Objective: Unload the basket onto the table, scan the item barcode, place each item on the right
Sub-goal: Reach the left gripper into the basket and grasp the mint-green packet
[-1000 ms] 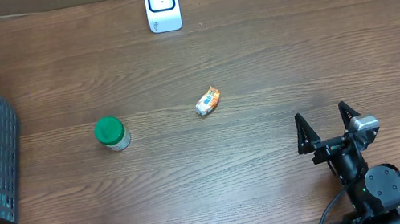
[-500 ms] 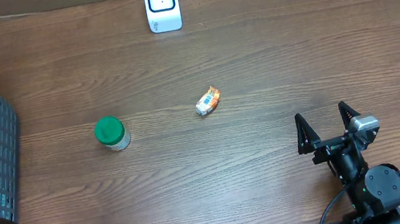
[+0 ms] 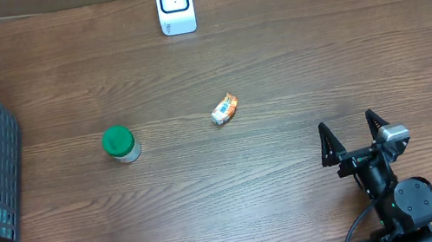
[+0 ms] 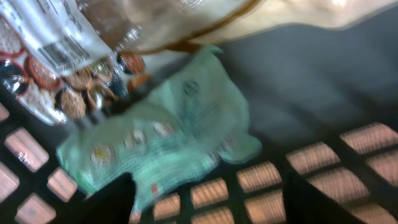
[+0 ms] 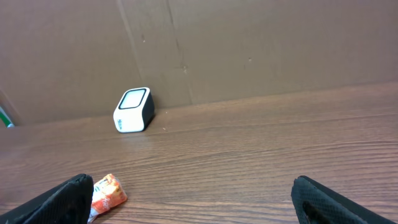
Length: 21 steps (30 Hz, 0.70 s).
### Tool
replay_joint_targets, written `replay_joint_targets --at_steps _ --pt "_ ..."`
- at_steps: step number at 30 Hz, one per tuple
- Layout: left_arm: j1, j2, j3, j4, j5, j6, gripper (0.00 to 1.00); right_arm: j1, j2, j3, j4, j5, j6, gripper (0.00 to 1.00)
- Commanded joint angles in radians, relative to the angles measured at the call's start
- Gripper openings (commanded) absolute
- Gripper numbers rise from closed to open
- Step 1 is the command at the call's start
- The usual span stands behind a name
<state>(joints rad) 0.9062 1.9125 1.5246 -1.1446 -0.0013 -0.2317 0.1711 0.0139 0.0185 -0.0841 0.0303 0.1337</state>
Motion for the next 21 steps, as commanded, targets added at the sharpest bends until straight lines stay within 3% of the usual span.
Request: replay_joint_targets --at_steps 1,6,11,12,15,17,18,21 --pt "-0.002 -0.003 -0.081 0.044 -0.032 0.000 0.74 0.002 -0.011 -0.010 0.003 0.001 -0.005 1.00" --pt "-0.002 -0.003 -0.211 0.203 -0.051 0.000 0.89 0.002 -0.011 -0.011 0.003 0.001 -0.004 1.00" --pt "-0.004 -0.003 -0.301 0.323 -0.049 -0.011 0.87 0.002 -0.011 -0.011 0.003 0.001 -0.005 1.00" --pt "-0.004 -0.003 -0.306 0.332 -0.048 -0.018 0.80 0.002 -0.011 -0.011 0.003 0.001 -0.005 1.00" --pt "-0.004 -0.003 -0.303 0.339 -0.036 -0.019 0.32 0.002 -0.011 -0.011 0.003 0.001 -0.005 1.00" --pt "-0.004 -0.003 -0.295 0.338 -0.027 -0.019 0.09 0.002 -0.011 -0.011 0.003 0.001 -0.004 1.00" --pt "-0.004 -0.003 -0.289 0.335 -0.024 -0.019 0.04 0.002 -0.011 -0.011 0.003 0.001 -0.004 1.00" --pt "-0.004 -0.003 -0.250 0.296 -0.024 -0.018 0.04 0.002 -0.011 -0.011 0.003 0.001 -0.005 1.00"
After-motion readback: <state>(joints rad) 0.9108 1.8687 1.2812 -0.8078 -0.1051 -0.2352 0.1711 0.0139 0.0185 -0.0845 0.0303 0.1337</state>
